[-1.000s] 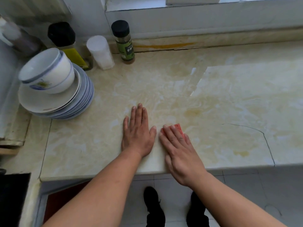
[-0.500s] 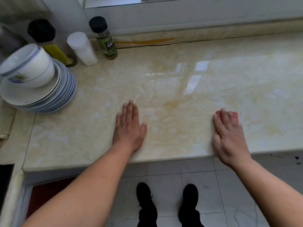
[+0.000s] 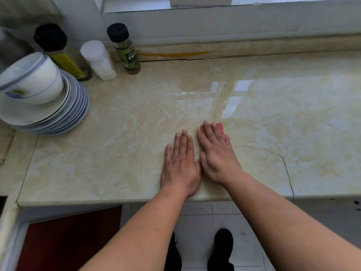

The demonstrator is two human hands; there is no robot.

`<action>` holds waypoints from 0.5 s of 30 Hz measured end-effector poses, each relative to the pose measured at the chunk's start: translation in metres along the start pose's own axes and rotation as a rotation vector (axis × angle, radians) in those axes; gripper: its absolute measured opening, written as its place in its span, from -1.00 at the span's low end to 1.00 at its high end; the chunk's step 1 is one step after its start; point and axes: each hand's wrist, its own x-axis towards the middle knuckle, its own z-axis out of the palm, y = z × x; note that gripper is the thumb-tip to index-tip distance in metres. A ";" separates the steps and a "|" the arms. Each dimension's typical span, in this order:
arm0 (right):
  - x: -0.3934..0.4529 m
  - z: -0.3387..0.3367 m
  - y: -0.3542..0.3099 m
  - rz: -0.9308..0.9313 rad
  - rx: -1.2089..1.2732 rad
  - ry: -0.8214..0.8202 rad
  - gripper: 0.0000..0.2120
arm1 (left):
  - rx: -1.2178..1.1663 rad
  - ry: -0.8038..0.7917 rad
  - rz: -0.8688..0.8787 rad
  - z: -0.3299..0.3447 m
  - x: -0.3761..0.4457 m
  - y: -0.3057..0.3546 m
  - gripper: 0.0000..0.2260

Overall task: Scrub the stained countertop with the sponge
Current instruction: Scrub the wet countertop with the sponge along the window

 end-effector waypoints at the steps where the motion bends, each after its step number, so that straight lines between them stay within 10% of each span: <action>1: 0.003 -0.003 0.002 -0.012 0.005 -0.004 -0.34 | -0.003 0.006 0.004 0.000 0.000 0.000 -0.28; 15: 0.032 -0.014 -0.005 -0.088 0.018 -0.055 -0.29 | -0.036 0.037 -0.018 0.000 -0.001 0.001 -0.37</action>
